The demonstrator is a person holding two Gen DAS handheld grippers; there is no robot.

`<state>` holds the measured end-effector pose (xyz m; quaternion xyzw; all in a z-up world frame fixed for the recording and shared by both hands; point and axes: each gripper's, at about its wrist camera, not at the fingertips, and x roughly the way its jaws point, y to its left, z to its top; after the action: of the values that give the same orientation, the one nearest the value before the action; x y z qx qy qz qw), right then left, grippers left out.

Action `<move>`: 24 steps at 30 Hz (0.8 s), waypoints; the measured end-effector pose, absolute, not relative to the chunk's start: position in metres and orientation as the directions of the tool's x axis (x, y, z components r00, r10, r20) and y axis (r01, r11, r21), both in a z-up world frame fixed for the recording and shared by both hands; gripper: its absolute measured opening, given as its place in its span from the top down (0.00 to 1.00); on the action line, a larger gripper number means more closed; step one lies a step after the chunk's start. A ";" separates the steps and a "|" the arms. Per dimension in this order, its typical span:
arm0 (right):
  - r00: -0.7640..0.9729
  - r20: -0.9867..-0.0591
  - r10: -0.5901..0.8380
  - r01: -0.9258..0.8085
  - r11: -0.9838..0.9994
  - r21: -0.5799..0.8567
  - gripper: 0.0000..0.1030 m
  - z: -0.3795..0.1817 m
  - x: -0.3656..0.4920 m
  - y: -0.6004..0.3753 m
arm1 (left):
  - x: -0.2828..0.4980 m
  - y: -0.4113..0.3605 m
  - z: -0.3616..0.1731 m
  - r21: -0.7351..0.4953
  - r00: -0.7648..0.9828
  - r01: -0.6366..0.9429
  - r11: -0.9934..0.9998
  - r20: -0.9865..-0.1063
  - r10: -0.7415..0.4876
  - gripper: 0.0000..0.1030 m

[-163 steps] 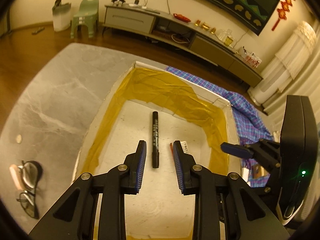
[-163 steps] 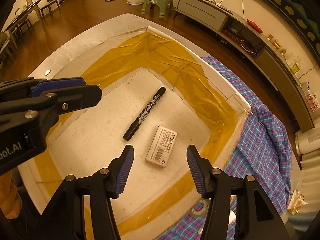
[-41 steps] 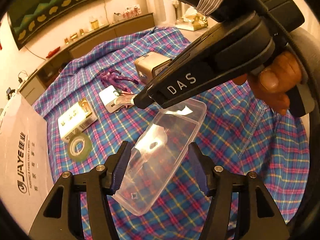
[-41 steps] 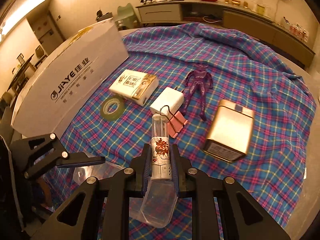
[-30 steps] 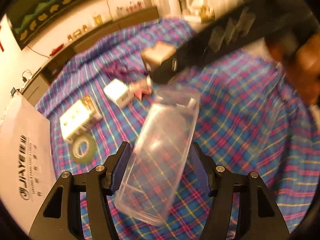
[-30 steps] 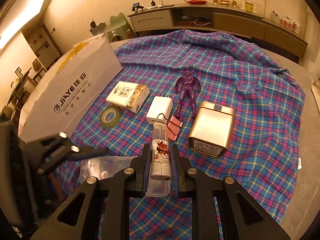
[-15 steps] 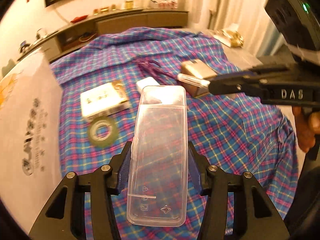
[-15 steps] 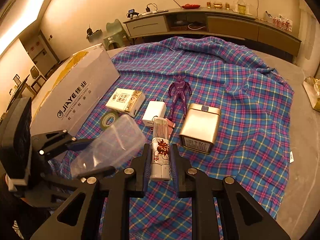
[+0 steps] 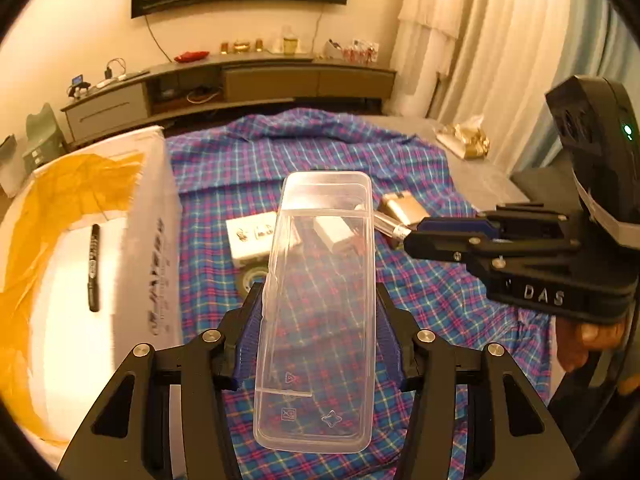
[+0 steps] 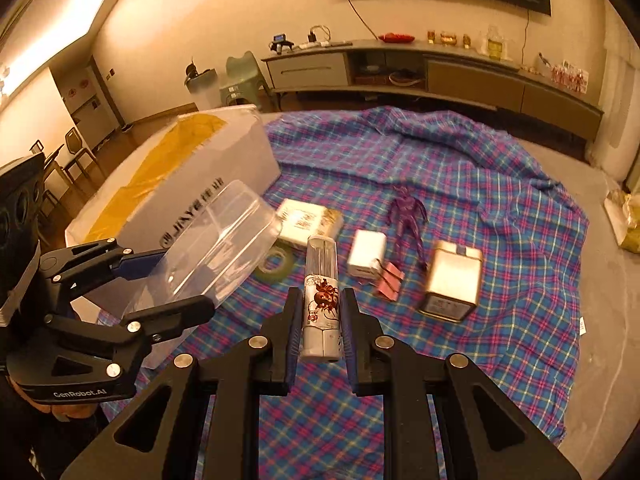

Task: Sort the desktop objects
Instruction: 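Carry the container in the left gripper toward the bin while the right carries the tube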

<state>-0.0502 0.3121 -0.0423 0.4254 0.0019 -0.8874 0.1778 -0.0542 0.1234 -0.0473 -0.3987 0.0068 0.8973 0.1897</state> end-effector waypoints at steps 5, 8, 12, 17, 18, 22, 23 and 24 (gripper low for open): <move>-0.615 -0.725 -0.311 0.315 -0.939 0.136 0.80 -0.023 -0.036 0.294 | -0.050 0.102 -0.033 -0.164 -0.648 -0.313 -0.936 -0.684 0.336 0.48; -0.625 -0.716 -0.309 0.308 -0.941 0.138 0.80 -0.017 -0.032 0.283 | -0.046 0.092 -0.025 -0.178 -0.662 -0.306 -0.935 -0.667 0.343 0.48; -0.624 -0.714 -0.316 0.302 -0.941 0.152 0.80 -0.013 -0.029 0.272 | -0.041 0.078 -0.017 -0.194 -0.680 -0.300 -0.934 -0.644 0.352 0.48; -0.628 -0.708 -0.323 0.316 -0.937 0.148 0.80 0.000 -0.027 0.250 | -0.036 0.059 -0.004 -0.223 -0.703 -0.288 -0.931 -0.611 0.364 0.48; -0.631 -0.706 -0.322 0.319 -0.937 0.143 0.80 0.003 -0.028 0.247 | -0.036 0.056 -0.002 -0.229 -0.707 -0.285 -0.931 -0.605 0.366 0.48; -0.641 -0.696 -0.323 0.335 -0.934 0.126 0.80 0.020 -0.028 0.230 | -0.035 0.040 0.008 -0.256 -0.725 -0.271 -0.928 -0.580 0.372 0.48; -0.643 -0.695 -0.322 0.340 -0.933 0.117 0.80 0.024 -0.027 0.224 | -0.035 0.037 0.009 -0.260 -0.730 -0.267 -0.928 -0.575 0.371 0.48; -0.646 -0.693 -0.320 0.344 -0.933 0.109 0.80 0.027 -0.026 0.221 | -0.034 0.033 0.011 -0.264 -0.734 -0.262 -0.928 -0.570 0.370 0.48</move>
<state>-0.0261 0.2211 0.0272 0.3789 0.0161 -0.9070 0.1829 -0.0344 0.0335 0.0112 -0.3225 -0.0833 0.9274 0.1704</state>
